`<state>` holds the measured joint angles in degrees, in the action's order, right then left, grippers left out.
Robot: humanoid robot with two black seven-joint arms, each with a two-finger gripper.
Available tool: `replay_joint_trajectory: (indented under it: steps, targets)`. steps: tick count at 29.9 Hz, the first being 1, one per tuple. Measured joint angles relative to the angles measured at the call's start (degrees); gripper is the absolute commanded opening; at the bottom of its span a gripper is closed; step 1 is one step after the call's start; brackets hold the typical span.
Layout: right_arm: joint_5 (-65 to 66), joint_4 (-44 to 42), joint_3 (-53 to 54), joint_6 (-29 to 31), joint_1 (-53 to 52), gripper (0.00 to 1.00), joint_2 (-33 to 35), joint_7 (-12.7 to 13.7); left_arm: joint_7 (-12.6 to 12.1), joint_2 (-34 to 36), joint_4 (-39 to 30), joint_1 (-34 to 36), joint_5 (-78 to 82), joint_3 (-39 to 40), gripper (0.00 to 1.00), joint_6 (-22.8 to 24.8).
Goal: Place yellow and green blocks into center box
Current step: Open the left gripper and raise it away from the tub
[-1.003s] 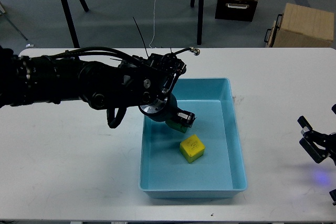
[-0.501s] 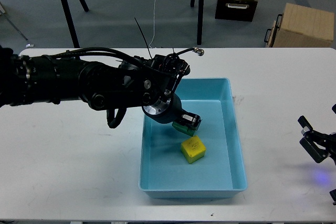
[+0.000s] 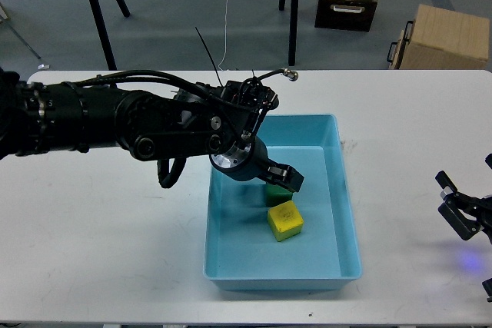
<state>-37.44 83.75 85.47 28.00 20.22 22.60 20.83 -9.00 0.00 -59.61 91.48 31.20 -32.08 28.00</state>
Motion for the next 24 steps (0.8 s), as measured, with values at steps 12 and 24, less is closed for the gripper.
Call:
replay_joint_trajectory:
  steps: [12, 24]
  targets:
    - [0.0, 0.0, 0.1, 0.0, 0.0, 1.0, 0.1, 0.0, 8.9, 0.0, 4.2, 3.7, -9.3, 18.7, 0.96, 0.0]
    - [0.1, -0.2, -0.4, 0.0, -1.0, 1.0, -0.1, 0.0, 14.6, 7.7, 8.4, -10.8, -12.4, 51.3, 1.0, 0.0]
